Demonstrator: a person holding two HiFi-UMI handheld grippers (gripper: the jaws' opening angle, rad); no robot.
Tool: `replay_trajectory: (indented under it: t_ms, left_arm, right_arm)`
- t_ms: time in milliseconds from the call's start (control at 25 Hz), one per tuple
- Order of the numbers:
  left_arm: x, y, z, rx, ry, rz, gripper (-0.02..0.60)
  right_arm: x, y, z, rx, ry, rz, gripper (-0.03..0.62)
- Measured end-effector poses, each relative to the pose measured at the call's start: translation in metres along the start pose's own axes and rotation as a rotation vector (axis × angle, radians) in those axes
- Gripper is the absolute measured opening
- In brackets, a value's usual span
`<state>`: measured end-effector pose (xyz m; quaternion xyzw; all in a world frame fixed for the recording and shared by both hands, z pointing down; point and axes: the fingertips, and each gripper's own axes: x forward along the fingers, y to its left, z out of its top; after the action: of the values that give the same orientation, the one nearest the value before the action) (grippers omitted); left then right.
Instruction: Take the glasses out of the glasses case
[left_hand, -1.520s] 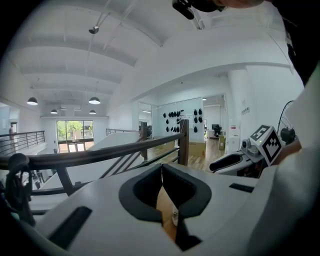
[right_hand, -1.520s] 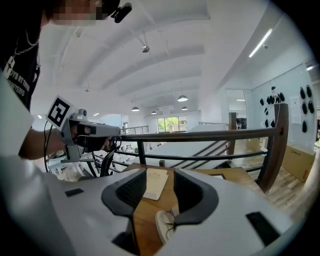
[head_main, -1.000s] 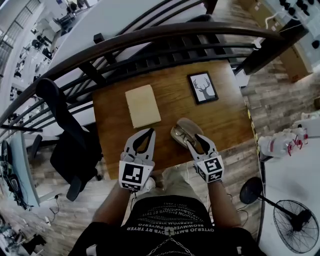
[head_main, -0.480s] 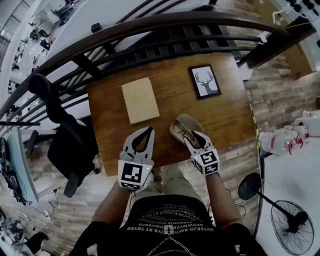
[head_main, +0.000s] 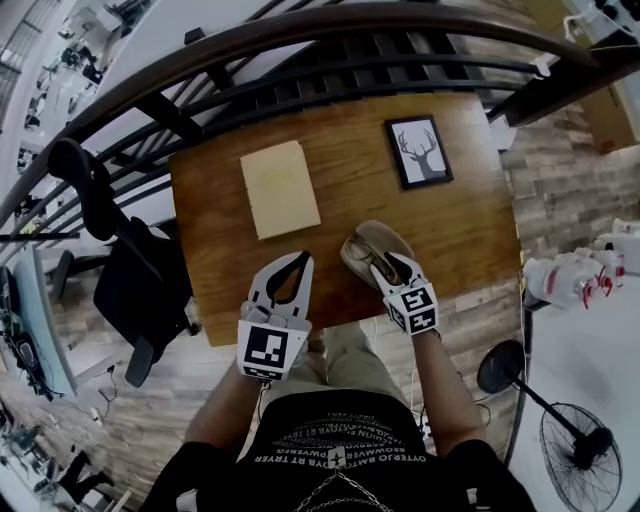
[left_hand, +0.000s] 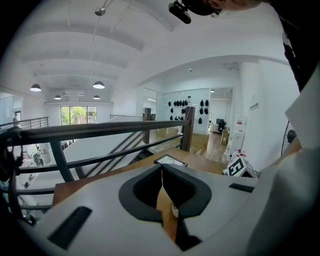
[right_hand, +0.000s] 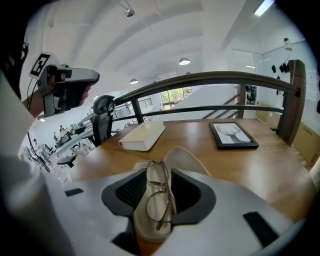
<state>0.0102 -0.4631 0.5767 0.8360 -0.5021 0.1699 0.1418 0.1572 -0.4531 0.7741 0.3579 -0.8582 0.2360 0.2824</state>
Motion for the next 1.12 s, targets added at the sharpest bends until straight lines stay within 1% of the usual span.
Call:
replay_trajectory:
  t_ms: [160, 360, 560, 600, 760, 880, 1120]
  left_arm:
    - [0.001, -0.002, -0.008, 0.002, 0.012, -0.003, 0.029]
    - [0.0, -0.001, -0.011, 0.009, 0.031, 0.01, 0.029]
    - [-0.008, 0.001, -0.011, 0.005, 0.036, 0.021, 0.029]
    - [-0.011, 0.001, -0.009, 0.009, 0.034, 0.022, 0.029]
    - [-0.022, 0.001, -0.003, 0.026, 0.024, 0.027, 0.029]
    - [-0.034, 0.002, 0.004, 0.028, 0.001, 0.03, 0.029]
    - [-0.058, 0.001, 0.021, 0.053, -0.028, 0.022, 0.029]
  right_arm:
    - [0.013, -0.001, -0.012, 0.012, 0.021, 0.015, 0.156]
    - [0.024, -0.007, -0.02, -0.017, 0.065, 0.003, 0.129]
    - [0.031, -0.016, -0.037, -0.027, 0.144, -0.042, 0.043]
    - [0.03, -0.016, -0.038, -0.029, 0.149, -0.051, 0.034]
    - [0.022, -0.013, -0.027, -0.043, 0.111, -0.056, 0.028]
    - [0.012, -0.008, -0.019, -0.049, 0.089, -0.069, 0.028]
    - [-0.02, 0.001, -0.003, -0.035, 0.038, -0.09, 0.028]
